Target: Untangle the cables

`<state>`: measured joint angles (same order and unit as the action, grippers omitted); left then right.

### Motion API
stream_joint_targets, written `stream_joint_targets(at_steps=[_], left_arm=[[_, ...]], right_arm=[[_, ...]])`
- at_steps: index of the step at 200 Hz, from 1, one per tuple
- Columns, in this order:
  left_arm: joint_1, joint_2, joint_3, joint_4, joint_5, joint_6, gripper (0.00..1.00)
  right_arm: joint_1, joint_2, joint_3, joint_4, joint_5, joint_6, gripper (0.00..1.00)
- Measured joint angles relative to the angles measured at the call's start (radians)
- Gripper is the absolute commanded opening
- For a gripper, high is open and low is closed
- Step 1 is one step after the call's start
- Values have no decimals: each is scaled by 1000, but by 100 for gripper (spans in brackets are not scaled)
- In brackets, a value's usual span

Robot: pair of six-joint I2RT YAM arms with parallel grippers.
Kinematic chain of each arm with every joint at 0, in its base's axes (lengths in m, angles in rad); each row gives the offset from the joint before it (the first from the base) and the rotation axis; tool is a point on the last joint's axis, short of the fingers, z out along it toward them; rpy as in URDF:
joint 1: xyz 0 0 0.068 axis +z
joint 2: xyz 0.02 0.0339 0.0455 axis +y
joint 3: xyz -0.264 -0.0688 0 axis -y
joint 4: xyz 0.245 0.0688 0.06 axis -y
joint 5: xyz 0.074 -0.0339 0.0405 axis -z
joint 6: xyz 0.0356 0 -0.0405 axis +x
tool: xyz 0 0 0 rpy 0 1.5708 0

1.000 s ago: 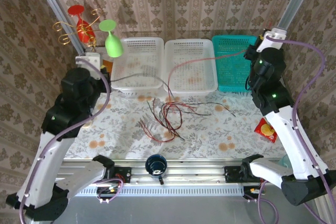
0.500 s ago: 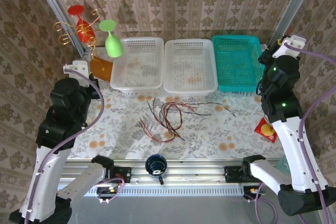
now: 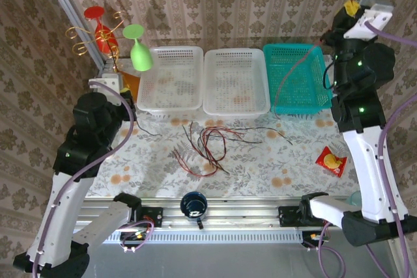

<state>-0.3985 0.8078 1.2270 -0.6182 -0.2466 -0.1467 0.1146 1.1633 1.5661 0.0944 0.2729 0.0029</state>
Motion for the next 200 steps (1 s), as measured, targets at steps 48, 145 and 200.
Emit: stream_joint_targets(at_steps=[48, 145, 200], left_arm=[[-2, 0, -45, 5, 33, -55, 0], [-34, -27, -95, 21, 41, -155, 0], [-46, -35, -122, 29, 38, -199, 0]], right_arm=[[2, 250, 261, 142, -116, -68, 0], [-99, 535, 457, 201, -144, -263, 0], [11, 542, 63, 216, 129, -360, 0]])
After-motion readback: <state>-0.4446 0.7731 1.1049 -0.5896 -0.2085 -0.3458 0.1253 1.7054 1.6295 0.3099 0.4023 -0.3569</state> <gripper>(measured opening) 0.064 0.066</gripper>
